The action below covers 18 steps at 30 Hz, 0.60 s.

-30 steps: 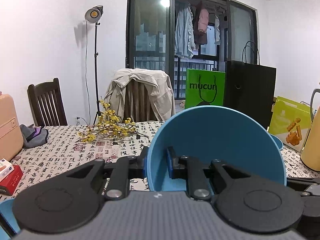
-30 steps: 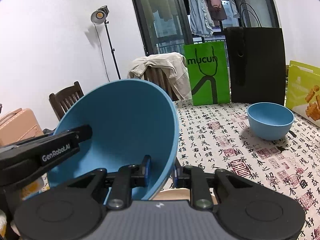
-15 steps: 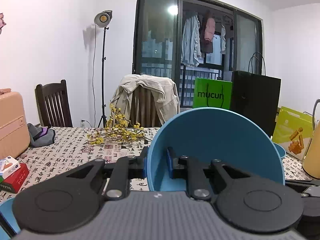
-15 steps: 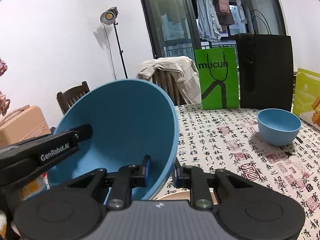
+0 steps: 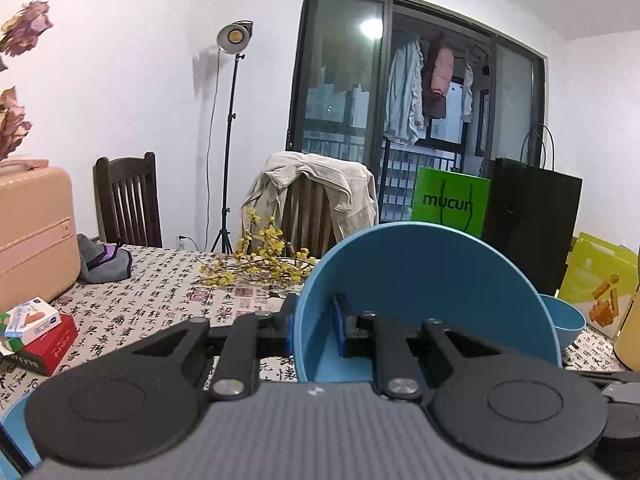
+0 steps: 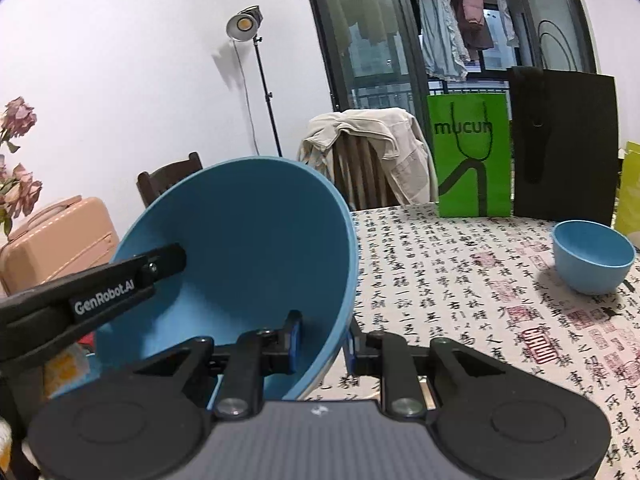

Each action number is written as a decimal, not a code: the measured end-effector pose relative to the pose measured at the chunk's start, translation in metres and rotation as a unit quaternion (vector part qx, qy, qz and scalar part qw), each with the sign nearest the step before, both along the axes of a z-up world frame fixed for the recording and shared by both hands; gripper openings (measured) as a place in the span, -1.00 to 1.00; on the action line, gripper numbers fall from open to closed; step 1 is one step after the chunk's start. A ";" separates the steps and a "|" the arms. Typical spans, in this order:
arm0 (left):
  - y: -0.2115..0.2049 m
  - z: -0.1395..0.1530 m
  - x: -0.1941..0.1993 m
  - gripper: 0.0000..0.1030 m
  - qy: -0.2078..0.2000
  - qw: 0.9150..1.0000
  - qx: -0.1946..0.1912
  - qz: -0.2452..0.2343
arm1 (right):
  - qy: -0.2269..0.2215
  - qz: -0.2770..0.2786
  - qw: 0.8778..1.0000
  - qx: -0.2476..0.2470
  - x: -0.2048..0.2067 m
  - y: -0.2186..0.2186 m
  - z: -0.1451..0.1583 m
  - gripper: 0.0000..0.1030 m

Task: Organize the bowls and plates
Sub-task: 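Carry the held blue bowl with both tools, turning toward the lilac vase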

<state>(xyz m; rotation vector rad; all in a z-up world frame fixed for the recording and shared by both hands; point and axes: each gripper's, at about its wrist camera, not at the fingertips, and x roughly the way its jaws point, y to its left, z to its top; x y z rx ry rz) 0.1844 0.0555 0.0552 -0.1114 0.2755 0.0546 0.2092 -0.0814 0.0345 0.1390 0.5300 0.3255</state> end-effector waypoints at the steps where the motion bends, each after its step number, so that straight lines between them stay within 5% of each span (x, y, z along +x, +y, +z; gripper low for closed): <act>1: 0.003 0.000 -0.001 -0.65 -0.001 1.000 -0.002 0.001 | 0.001 0.003 1.000 0.001 0.000 0.003 0.000 -0.59; 18: 0.048 -0.003 -0.012 -0.65 -0.009 0.999 -0.026 0.021 | -0.004 0.031 1.000 -0.004 -0.003 0.045 0.002 -0.59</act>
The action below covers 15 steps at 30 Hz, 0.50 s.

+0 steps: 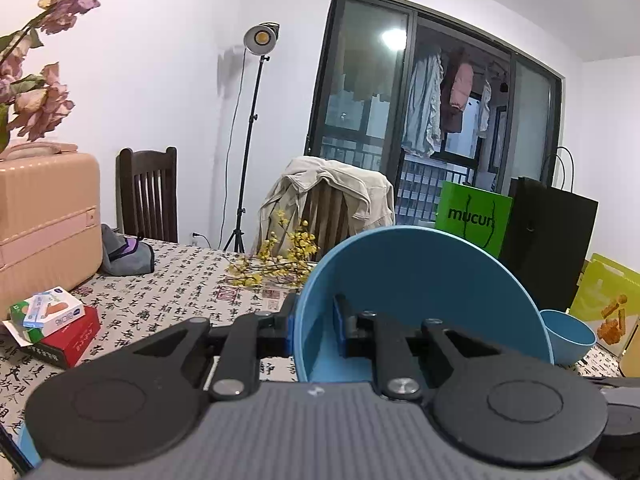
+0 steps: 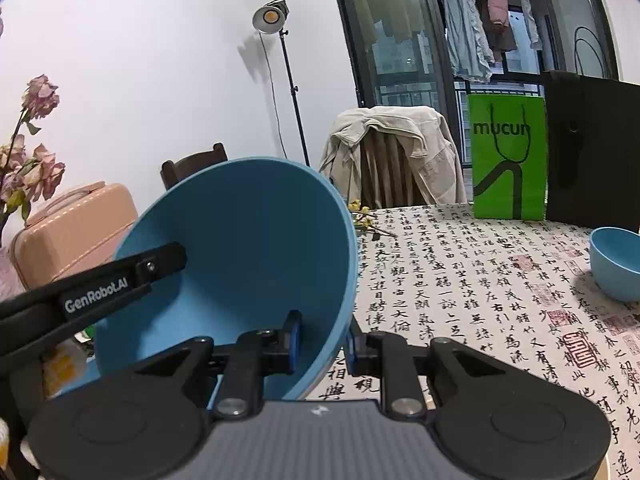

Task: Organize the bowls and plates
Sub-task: 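Carry the held blue bowl with both tools, turning toward the lilac vase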

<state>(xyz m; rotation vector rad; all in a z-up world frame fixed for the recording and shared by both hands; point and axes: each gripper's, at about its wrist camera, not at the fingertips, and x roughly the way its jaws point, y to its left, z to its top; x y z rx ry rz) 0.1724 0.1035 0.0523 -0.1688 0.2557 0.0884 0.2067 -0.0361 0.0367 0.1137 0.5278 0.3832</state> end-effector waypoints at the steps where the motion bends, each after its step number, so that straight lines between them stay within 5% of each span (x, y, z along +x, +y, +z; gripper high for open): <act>1: 0.002 0.000 -0.001 -0.65 -0.001 1.000 -0.001 0.002 | -0.001 0.003 1.000 0.000 0.000 0.002 0.000 -0.59; 15: 0.024 -0.001 -0.009 -0.65 -0.007 1.000 -0.011 0.021 | 0.001 0.030 1.000 0.001 0.001 0.024 0.002 -0.59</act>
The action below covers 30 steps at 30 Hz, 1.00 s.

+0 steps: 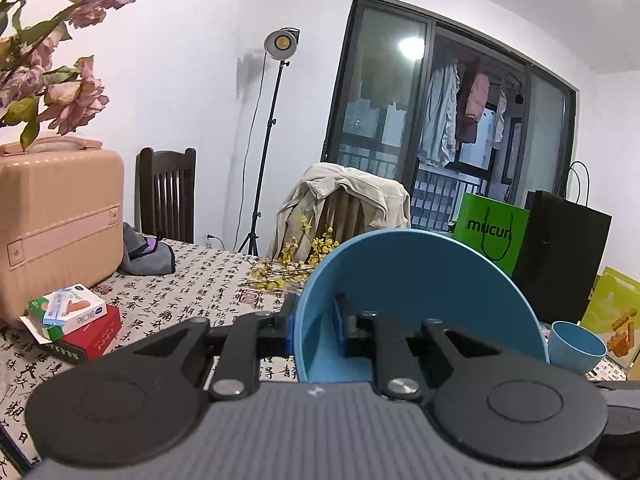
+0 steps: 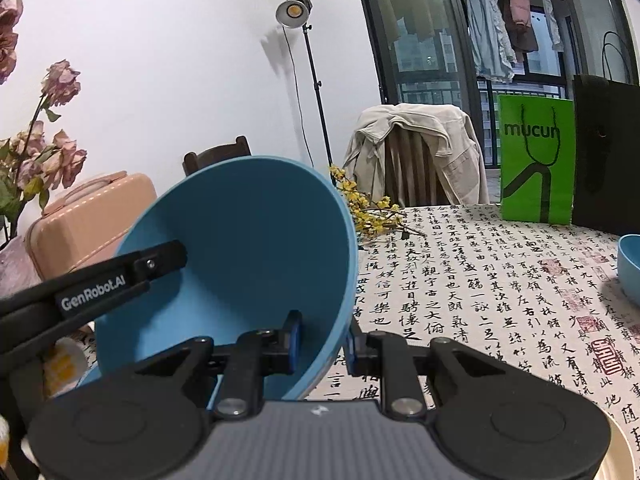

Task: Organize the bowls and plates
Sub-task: 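Carry the held blue bowl with both tools, turning toward the lilac vase, then carry the blue bowl with both tools toward the bowl beside the vase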

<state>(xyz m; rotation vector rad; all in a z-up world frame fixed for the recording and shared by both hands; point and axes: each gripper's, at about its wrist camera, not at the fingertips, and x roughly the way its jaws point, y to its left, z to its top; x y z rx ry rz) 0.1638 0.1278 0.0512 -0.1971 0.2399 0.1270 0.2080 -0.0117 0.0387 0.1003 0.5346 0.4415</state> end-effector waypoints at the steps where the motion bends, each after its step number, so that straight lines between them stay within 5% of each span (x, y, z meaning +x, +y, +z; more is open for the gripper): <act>1: 0.001 0.000 0.000 -0.65 0.000 1.000 0.000 0.001 | 0.000 0.001 1.000 0.000 0.000 0.001 0.000 -0.59; 30: 0.034 -0.003 -0.012 -0.65 -0.004 0.999 -0.015 0.033 | -0.002 0.036 0.999 -0.012 0.005 0.038 0.002 -0.59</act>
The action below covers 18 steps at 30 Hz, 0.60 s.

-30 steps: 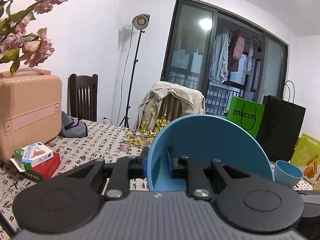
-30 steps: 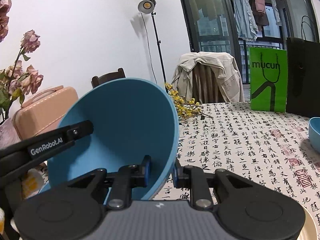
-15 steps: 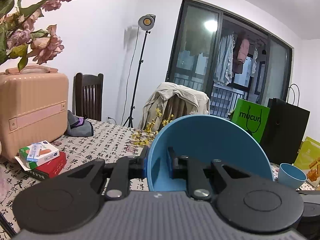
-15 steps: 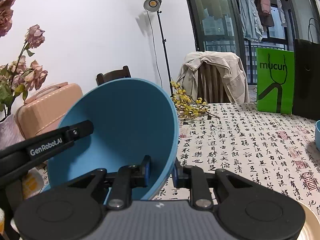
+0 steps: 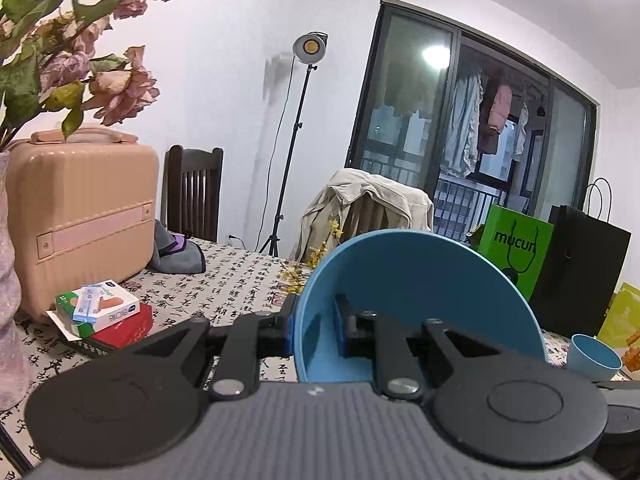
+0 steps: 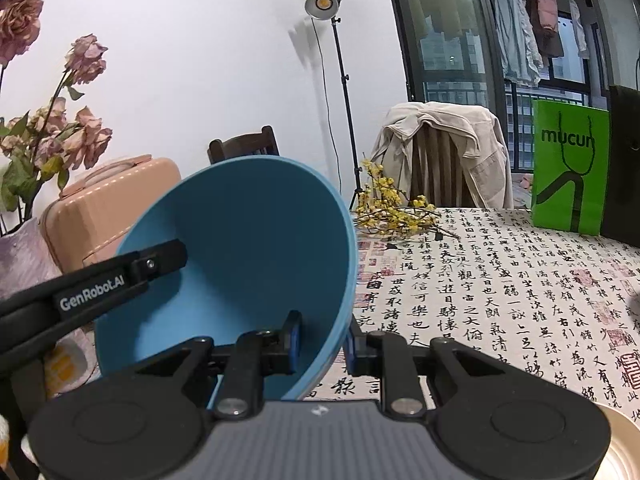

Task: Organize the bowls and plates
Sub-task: 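Carry the blue bowl with both tools toward the bowl beside the vase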

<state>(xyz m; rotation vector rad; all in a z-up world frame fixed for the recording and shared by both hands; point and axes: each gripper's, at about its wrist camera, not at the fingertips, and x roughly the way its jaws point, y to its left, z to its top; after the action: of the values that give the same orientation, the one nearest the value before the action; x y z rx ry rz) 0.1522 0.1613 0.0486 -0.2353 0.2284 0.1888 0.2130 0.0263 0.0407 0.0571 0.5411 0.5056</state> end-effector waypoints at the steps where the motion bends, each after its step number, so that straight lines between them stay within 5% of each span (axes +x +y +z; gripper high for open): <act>1: 0.001 0.000 0.000 -0.65 0.000 1.000 -0.001 0.001 | 0.000 0.001 1.000 0.000 0.000 0.002 0.000 -0.59; 18: 0.026 -0.003 -0.010 -0.65 -0.002 1.000 -0.011 0.022 | -0.002 0.023 1.000 -0.009 -0.004 0.030 0.000 -0.59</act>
<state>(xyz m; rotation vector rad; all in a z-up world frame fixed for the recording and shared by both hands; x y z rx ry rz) 0.1423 0.1874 0.0461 -0.2617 0.2219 0.2290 0.2094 0.0563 0.0408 0.0256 0.5438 0.5452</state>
